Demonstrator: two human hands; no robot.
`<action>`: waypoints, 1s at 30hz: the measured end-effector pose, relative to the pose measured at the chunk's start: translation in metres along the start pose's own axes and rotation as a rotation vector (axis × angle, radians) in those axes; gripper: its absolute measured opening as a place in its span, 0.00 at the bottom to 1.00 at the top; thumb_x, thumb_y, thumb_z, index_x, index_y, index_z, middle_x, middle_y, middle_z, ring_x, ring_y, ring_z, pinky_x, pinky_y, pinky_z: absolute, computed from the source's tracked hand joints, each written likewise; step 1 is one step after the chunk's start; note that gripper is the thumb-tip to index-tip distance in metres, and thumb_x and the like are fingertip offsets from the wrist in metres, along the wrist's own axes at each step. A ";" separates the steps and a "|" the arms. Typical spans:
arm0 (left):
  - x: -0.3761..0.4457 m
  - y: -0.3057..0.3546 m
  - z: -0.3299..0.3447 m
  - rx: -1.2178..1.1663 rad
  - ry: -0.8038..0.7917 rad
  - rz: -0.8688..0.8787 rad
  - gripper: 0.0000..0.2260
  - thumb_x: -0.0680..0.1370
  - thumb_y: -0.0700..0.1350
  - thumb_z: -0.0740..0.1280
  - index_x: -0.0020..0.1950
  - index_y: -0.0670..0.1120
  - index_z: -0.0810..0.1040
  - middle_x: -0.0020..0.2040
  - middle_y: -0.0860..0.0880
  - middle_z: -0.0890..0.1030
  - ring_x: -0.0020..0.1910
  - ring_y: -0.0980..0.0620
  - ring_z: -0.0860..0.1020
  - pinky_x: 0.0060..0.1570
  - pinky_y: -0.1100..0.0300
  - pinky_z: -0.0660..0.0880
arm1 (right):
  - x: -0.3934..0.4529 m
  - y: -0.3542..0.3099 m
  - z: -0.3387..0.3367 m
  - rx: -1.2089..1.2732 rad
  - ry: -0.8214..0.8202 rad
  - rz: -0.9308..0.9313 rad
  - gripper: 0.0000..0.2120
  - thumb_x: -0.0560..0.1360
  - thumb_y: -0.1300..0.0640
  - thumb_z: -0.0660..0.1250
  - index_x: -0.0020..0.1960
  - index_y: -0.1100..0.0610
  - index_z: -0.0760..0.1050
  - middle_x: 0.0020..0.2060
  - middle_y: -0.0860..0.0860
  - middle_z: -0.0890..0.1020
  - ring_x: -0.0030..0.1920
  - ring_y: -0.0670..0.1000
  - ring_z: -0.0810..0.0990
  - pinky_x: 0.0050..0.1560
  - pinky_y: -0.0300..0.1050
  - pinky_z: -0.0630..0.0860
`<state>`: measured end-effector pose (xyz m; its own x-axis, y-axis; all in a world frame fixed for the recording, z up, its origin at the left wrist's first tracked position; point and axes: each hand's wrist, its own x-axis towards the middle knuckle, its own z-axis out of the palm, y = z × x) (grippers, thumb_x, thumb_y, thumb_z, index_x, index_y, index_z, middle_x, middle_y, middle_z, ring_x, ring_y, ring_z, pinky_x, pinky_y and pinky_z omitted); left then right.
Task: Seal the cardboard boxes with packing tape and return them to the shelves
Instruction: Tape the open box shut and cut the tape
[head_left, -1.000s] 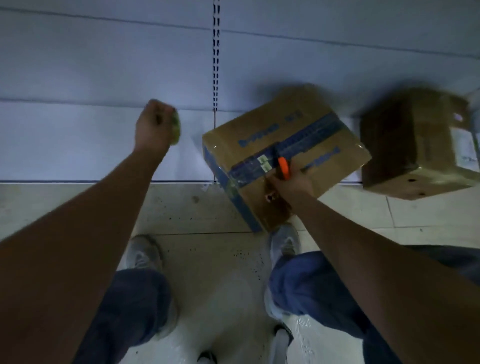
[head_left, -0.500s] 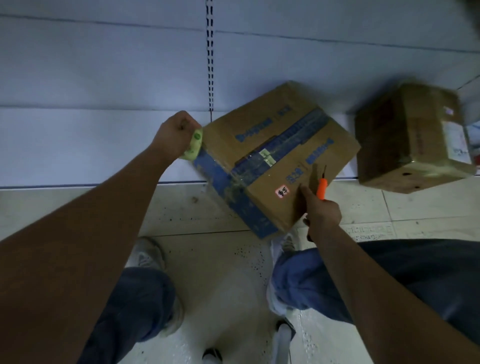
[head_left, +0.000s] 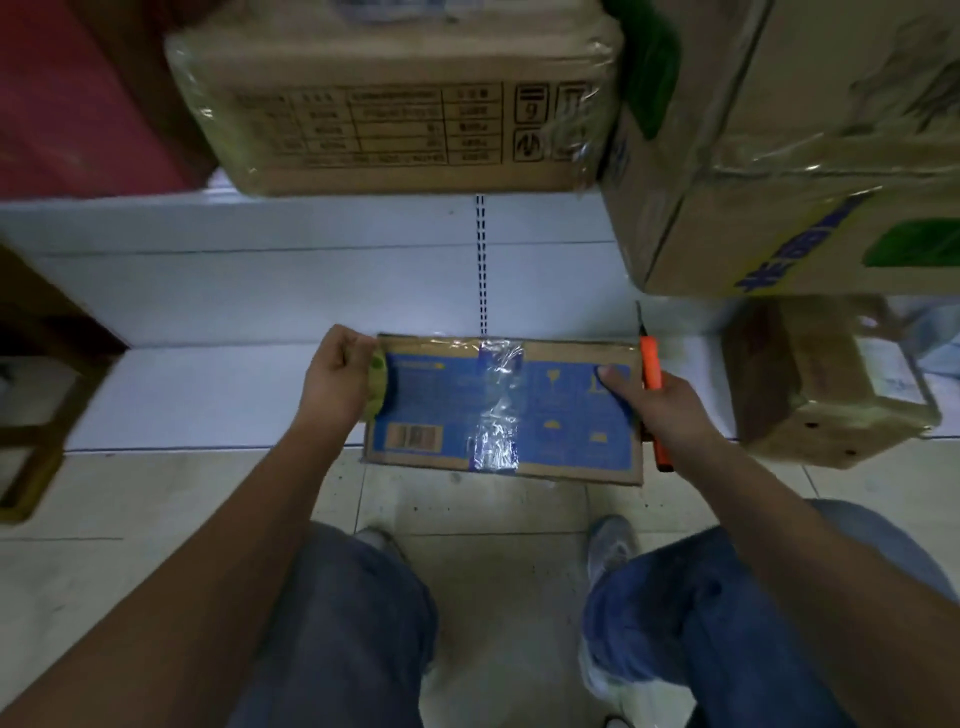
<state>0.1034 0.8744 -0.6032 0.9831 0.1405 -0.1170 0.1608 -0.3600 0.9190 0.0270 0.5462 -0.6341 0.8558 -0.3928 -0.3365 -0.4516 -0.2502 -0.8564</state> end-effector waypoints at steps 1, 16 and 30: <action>-0.004 -0.002 -0.003 -0.015 0.002 -0.036 0.09 0.82 0.48 0.63 0.42 0.50 0.71 0.40 0.48 0.76 0.39 0.49 0.75 0.40 0.54 0.75 | 0.001 -0.006 -0.003 -0.051 -0.039 -0.001 0.25 0.71 0.38 0.73 0.42 0.60 0.71 0.35 0.58 0.77 0.33 0.54 0.75 0.34 0.46 0.71; -0.035 0.017 -0.005 -0.136 -0.423 -0.426 0.07 0.80 0.40 0.68 0.43 0.39 0.77 0.49 0.28 0.81 0.44 0.31 0.82 0.47 0.37 0.80 | 0.046 -0.058 -0.006 -0.656 0.036 0.010 0.27 0.82 0.44 0.62 0.72 0.63 0.68 0.69 0.63 0.72 0.69 0.63 0.70 0.66 0.48 0.66; -0.013 0.069 0.026 -0.407 -0.314 -0.201 0.05 0.83 0.40 0.61 0.50 0.41 0.75 0.34 0.44 0.84 0.29 0.48 0.82 0.34 0.55 0.81 | 0.057 -0.117 0.059 -0.548 -0.243 -0.500 0.20 0.80 0.60 0.66 0.71 0.56 0.73 0.64 0.58 0.79 0.64 0.57 0.75 0.42 0.33 0.60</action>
<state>0.1035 0.8238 -0.5475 0.9252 -0.1343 -0.3549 0.3629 0.0397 0.9310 0.1433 0.6054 -0.5758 0.9932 0.0706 -0.0923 -0.0041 -0.7727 -0.6348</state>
